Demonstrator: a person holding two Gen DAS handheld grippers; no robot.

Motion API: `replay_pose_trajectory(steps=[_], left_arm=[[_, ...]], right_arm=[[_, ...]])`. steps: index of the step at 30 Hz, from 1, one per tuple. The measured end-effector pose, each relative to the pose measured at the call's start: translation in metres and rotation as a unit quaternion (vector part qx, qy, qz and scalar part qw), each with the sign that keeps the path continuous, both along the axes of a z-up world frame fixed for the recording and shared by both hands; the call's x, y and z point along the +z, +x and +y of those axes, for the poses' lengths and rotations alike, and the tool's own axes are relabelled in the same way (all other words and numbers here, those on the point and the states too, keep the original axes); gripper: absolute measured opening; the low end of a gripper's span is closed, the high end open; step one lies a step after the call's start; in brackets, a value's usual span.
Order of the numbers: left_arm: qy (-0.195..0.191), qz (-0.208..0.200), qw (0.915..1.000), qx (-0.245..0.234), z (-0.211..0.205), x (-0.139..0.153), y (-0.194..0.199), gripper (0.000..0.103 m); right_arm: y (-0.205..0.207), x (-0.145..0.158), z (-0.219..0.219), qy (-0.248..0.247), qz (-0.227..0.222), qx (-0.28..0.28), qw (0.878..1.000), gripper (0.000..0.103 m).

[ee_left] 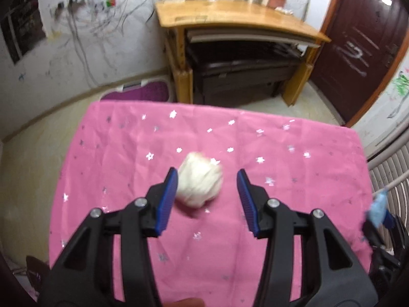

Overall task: Collect trash
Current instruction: 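Carry the tissue ball and blue paper over the yellow bin with both tools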

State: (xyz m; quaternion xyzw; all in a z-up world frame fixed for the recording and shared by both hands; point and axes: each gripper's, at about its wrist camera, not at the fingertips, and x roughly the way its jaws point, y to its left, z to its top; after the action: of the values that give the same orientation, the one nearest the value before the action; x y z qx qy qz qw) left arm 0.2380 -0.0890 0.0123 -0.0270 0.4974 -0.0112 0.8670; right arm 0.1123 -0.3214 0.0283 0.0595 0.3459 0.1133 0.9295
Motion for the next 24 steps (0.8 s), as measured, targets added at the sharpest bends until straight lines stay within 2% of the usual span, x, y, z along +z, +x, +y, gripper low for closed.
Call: replay_pose_trajectory(steps=[8, 15, 19, 22, 24], left_arm=[[-0.003, 0.033, 0.9994, 0.012, 0.002, -0.029, 0.015, 0.046], [-0.003, 0.030, 0.9995, 0.013, -0.004, -0.031, 0.023, 0.064], [0.009, 0.027, 0.9995, 0.016, -0.002, -0.034, 0.028, 0.064], [0.003, 0.045, 0.9988, 0.015, 0.002, -0.044, 0.031, 0.062], [0.005, 0.050, 0.9986, 0.016, 0.003, -0.051, 0.031, 0.053]], right_arm=[[-0.019, -0.006, -0.049, 0.012, -0.001, -0.044, 0.999, 0.052], [-0.027, -0.011, -0.070, 0.023, -0.001, -0.066, 0.998, 0.052], [-0.032, -0.014, -0.076, 0.025, 0.000, -0.071, 0.997, 0.052], [-0.032, -0.014, -0.081, 0.026, -0.002, -0.074, 0.997, 0.052], [-0.032, -0.014, -0.085, 0.030, -0.004, -0.078, 0.997, 0.052]])
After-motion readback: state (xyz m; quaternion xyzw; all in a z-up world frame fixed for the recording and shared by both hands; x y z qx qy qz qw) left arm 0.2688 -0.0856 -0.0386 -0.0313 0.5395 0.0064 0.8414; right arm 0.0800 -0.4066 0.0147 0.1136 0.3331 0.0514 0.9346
